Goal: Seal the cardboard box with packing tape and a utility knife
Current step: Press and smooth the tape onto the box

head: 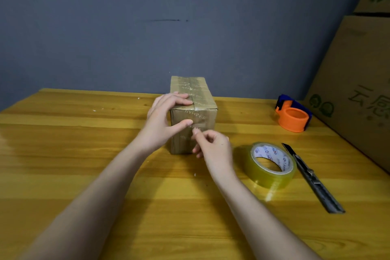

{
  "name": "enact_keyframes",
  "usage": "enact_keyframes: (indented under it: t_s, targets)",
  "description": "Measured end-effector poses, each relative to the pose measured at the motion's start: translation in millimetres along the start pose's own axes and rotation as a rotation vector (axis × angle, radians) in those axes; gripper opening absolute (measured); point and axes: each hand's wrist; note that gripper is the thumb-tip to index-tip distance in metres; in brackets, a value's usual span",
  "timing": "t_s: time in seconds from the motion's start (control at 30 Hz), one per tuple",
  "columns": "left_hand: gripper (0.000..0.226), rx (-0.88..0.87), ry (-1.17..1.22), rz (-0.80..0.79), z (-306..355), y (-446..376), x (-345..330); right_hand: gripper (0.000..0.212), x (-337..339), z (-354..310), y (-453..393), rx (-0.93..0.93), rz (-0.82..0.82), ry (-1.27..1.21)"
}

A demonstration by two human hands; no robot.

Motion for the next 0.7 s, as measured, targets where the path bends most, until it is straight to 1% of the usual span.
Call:
enact_keyframes:
  t_s: [0.03,0.07,0.13,0.2,0.23,0.27,0.3,0.37,0.4,0.47,0.5,0.57,0.7]
  targets:
    - [0.044,0.0,-0.003,-0.001,-1,0,0,0.036,1,1,2,-0.019,-0.009,0.043]
    - [0.045,0.001,-0.008,-0.003,-1,1,0,0.04,4,1,5,-0.012,0.018,0.074]
    - [0.047,0.006,-0.039,-0.012,0,2,1,0.042,10,-5,7,0.074,0.162,0.114]
    - [0.05,0.019,-0.099,-0.034,3,2,4,0.03,18,-17,6,0.243,0.316,0.117]
    - [0.052,0.029,-0.134,-0.054,4,1,5,0.02,23,-22,3,0.329,0.366,0.139]
    - [0.055,0.043,-0.159,-0.077,6,1,6,0.015,27,-26,-2,0.39,0.382,0.192]
    - [0.057,0.057,-0.163,-0.095,9,0,8,0.023,31,-28,-9,0.42,0.351,0.26]
    - [0.053,0.083,-0.105,-0.086,15,-1,10,0.043,36,-26,-25,0.404,0.175,0.367]
    - [0.049,0.097,-0.075,-0.061,18,-2,10,0.045,36,-25,-31,0.382,0.084,0.375]
    - [0.042,0.132,-0.053,0.008,22,-6,8,0.039,37,-19,-38,0.378,-0.037,0.312]
    - [0.04,0.144,-0.05,0.039,23,-8,7,0.034,37,-15,-41,0.394,-0.051,0.277]
    - [0.035,0.146,-0.071,0.079,23,-11,1,0.03,37,-9,-42,0.428,-0.024,0.243]
    - [0.031,0.115,-0.13,0.157,19,-11,-9,0.038,33,0,-45,0.463,0.029,0.221]
Point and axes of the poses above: each hand's wrist, its own y-axis away from the middle knuckle, its own x-axis out of the back of the hand, z = x × y, and after that the axes turned 13 degrees about -z, right-handed
